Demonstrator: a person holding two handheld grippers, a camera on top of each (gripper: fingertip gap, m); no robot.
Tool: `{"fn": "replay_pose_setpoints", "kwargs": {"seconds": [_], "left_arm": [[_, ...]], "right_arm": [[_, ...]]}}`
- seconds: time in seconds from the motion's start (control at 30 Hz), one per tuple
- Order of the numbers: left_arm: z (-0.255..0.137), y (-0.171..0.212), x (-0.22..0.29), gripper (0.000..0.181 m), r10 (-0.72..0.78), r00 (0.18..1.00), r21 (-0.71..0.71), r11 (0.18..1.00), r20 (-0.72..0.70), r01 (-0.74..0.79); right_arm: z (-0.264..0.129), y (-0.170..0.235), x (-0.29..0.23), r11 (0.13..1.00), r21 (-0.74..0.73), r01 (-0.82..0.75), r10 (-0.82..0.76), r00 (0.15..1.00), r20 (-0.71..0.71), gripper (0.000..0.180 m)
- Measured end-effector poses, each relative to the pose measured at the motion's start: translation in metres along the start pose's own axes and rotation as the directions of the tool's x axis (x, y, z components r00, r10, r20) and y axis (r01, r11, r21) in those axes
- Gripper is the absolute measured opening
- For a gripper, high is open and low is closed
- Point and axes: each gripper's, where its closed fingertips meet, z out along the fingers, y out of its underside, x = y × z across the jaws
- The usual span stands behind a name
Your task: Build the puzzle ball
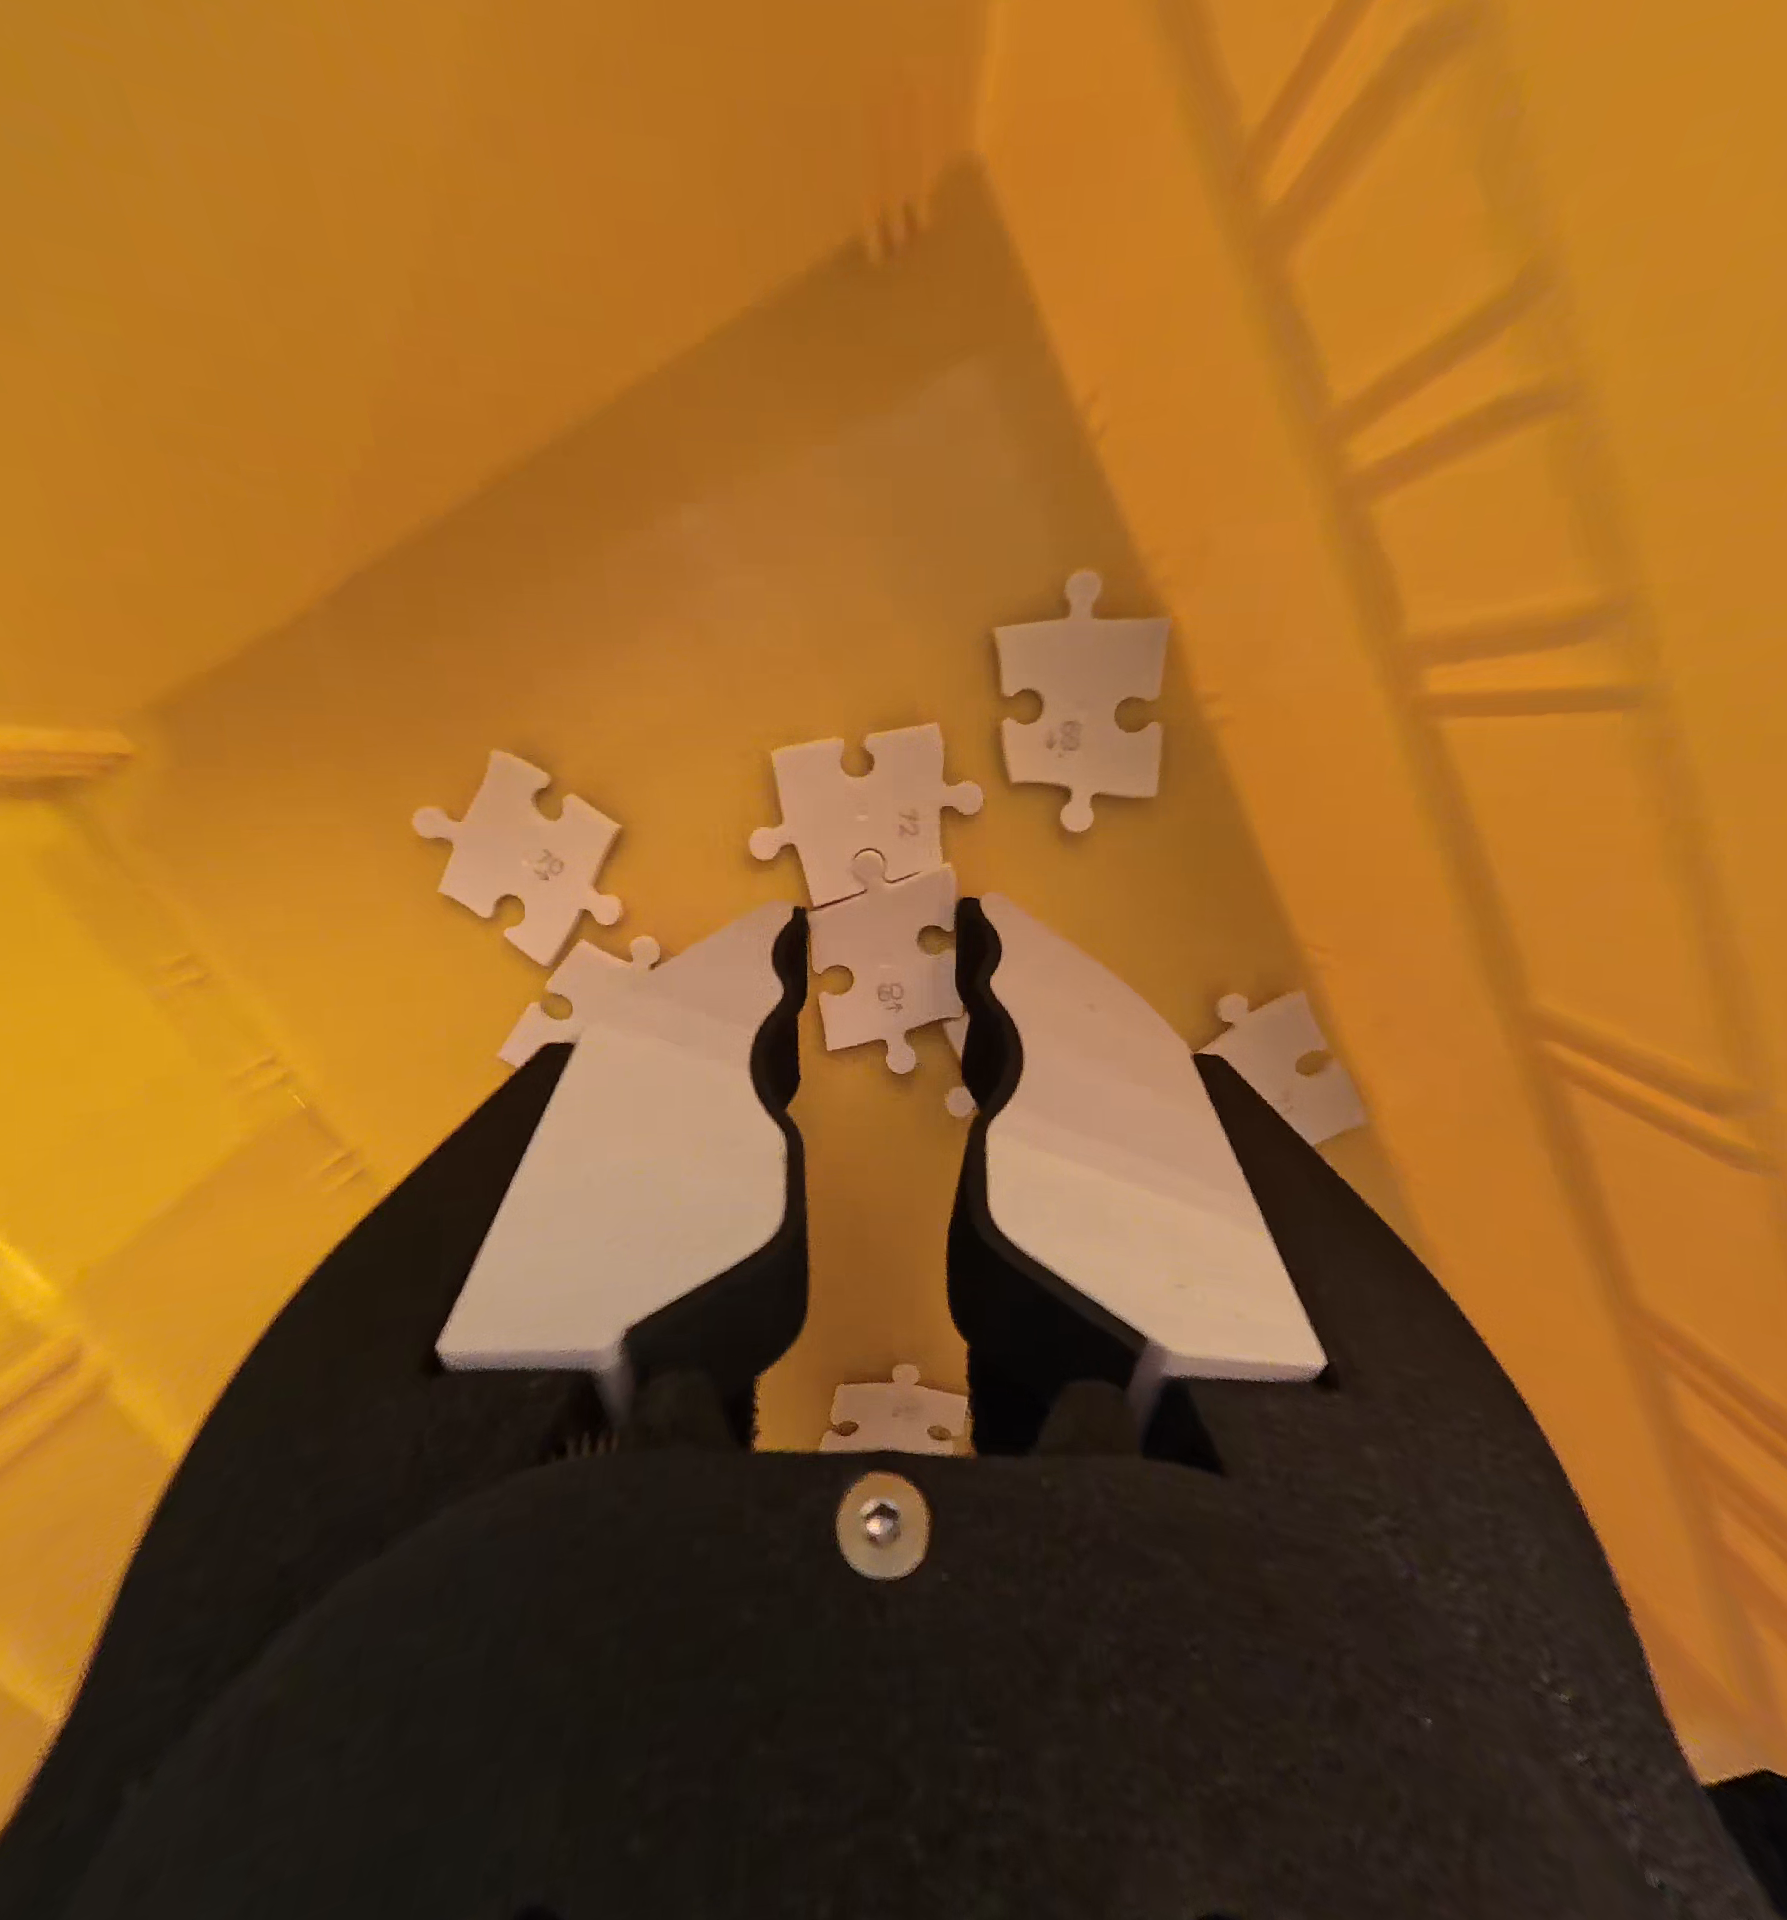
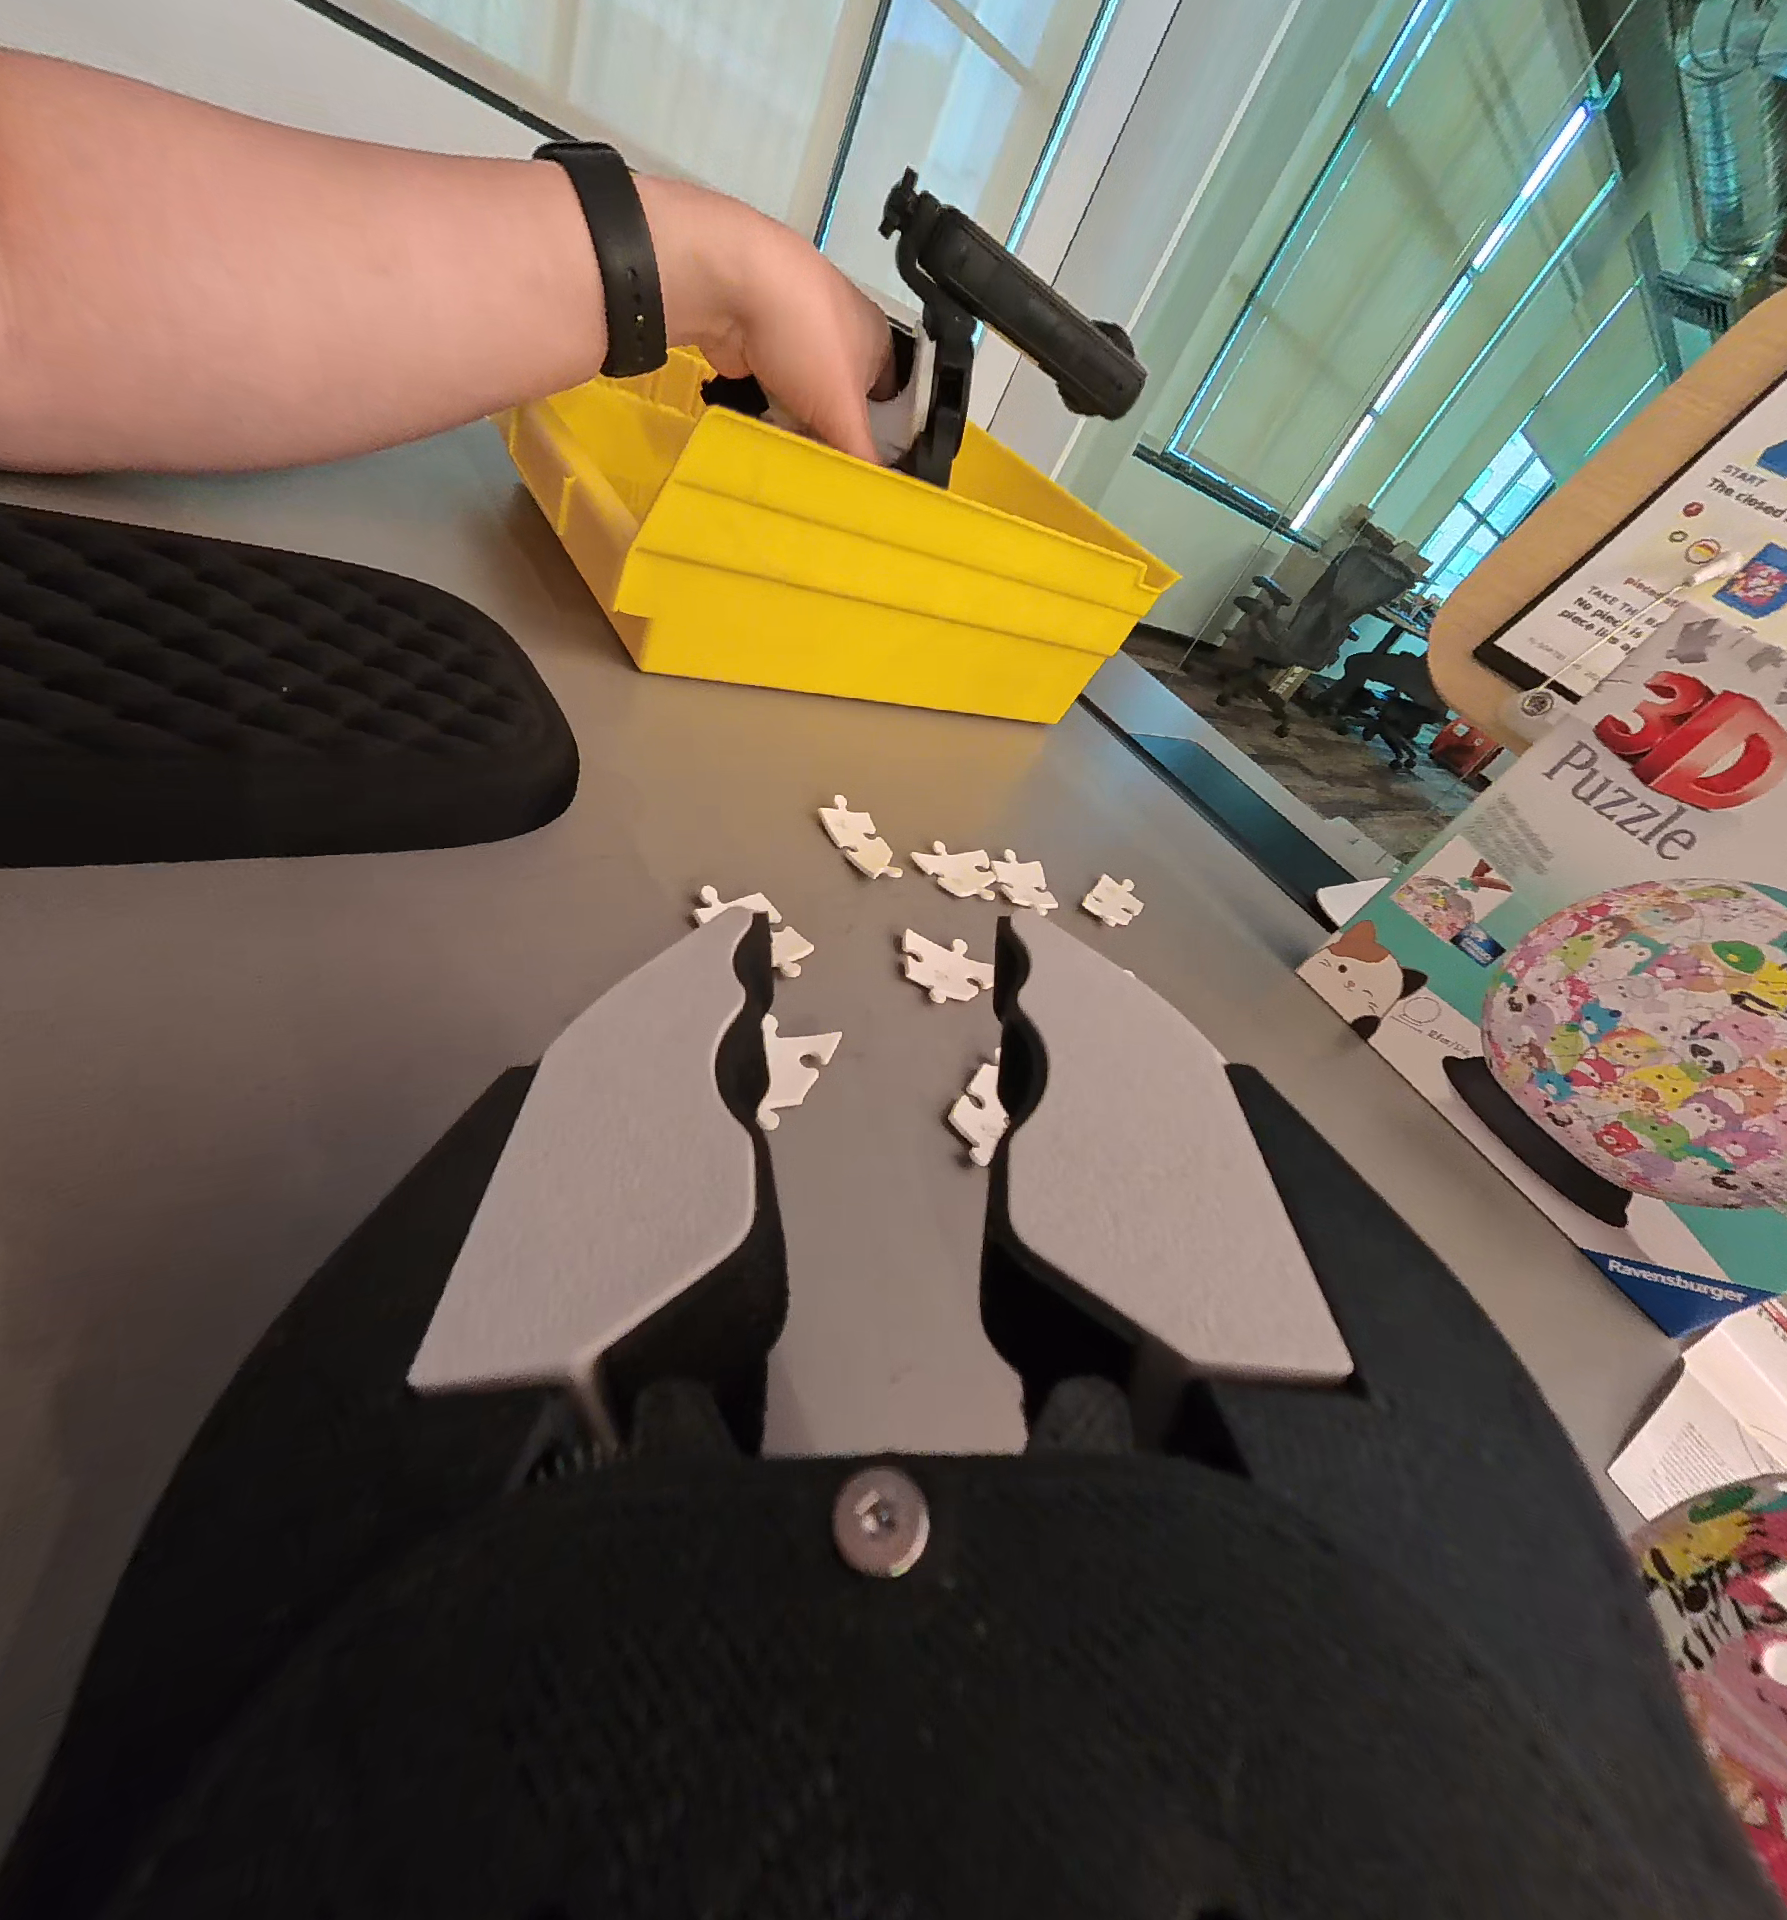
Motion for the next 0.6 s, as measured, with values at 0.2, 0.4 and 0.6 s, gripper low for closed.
{"fn": "replay_pose_setpoints", "kwargs": {"seconds": [0.2, 0.4, 0.6], "left_arm": [[-0.012, -0.001, 0.004, 0.027, -0.044, 0.994, 0.039, 0.998, -0.097, 0.048], [-0.051, -0.001, -0.003, 0.027, -0.092, 0.988, 0.130, 0.986, -0.127, 0.108], [-0.132, -0.019, 0.014, 0.027, -0.061, 0.994, 0.356, 0.930, -0.093, 0.090]], "right_arm": [[0.000, -0.001, 0.000, 1.000, 0.003, -0.002, 0.002, 1.000, 0.002, 0.042], [0.001, 0.000, -0.002, 1.000, -0.004, 0.008, -0.008, 1.000, 0.008, 0.042], [0.002, 0.000, -0.006, 1.000, -0.018, 0.018, -0.018, 1.000, 0.017, 0.042]]}}
